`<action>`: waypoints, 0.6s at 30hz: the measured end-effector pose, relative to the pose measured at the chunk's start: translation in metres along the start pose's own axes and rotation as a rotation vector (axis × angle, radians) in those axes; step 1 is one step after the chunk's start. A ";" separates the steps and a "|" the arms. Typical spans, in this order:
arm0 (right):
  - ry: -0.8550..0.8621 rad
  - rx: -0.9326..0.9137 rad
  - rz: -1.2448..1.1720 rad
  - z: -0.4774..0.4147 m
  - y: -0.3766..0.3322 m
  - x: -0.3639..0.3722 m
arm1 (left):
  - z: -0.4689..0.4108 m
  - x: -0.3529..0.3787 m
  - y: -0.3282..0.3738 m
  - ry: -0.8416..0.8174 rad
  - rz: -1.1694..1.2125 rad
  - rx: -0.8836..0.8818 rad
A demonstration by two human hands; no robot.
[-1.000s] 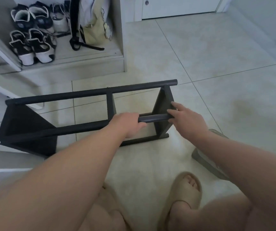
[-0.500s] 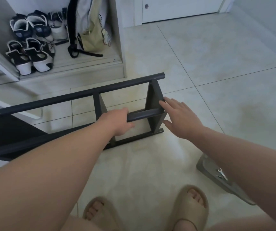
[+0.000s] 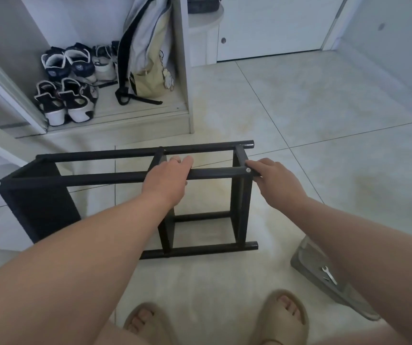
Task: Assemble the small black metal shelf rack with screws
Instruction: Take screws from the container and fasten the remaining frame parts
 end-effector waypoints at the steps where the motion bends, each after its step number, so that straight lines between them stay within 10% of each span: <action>1: -0.012 0.002 -0.007 -0.003 0.002 -0.001 | -0.002 0.001 0.001 -0.012 0.005 -0.002; 18: 0.123 0.099 -0.090 -0.152 0.067 0.070 | -0.148 0.076 -0.032 0.076 -0.064 -0.109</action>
Point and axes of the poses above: each hand's wrist, its own z-axis away from the middle knuckle, its own x-axis out of the palm, y = z × x, the point moved 6 cm from there along -z, towards the middle knuckle, and after that the axes turned 14 degrees about -x, right-handed, at the moved point
